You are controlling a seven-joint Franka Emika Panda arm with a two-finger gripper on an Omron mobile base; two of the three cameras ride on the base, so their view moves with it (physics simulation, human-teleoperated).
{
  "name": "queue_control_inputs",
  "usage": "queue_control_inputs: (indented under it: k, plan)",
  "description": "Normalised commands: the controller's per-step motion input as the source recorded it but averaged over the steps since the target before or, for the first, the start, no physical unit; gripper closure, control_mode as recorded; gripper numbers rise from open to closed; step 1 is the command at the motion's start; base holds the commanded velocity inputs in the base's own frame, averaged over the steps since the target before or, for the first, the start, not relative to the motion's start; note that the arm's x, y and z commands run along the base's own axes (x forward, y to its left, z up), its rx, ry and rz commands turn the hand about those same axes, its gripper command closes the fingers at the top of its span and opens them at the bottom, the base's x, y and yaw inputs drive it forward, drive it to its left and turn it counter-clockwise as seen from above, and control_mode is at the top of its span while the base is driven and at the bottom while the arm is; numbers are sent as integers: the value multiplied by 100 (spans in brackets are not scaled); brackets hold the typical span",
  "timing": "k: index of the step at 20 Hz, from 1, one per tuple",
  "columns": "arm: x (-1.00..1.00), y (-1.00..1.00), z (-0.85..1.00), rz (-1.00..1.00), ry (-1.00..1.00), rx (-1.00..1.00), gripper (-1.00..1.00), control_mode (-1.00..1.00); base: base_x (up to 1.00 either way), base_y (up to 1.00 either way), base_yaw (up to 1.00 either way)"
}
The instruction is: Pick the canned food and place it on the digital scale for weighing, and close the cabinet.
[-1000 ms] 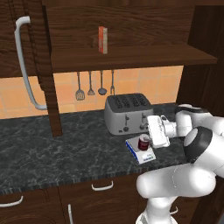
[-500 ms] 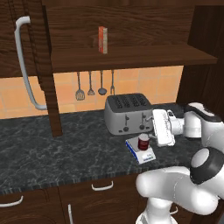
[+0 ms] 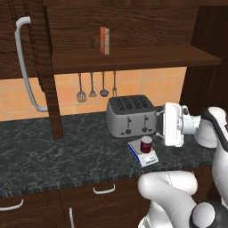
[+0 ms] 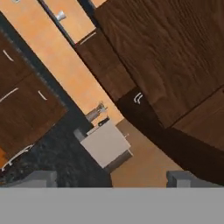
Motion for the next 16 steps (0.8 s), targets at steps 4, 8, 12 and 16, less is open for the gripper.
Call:
queue_control_inputs:
  k: [4,8,12,16]
  plan:
    - [-40,27,43,-49,-47,-10,-100,-100,0,0,0]
    - [-69,0,48,-43,-47,-8,-100,-100,0,0,0]
    - [-66,-20,30,-30,-62,-33,-100,-100,0,0,0]
    - [-53,-40,14,-27,-50,-34,-100,-100,0,0,0]
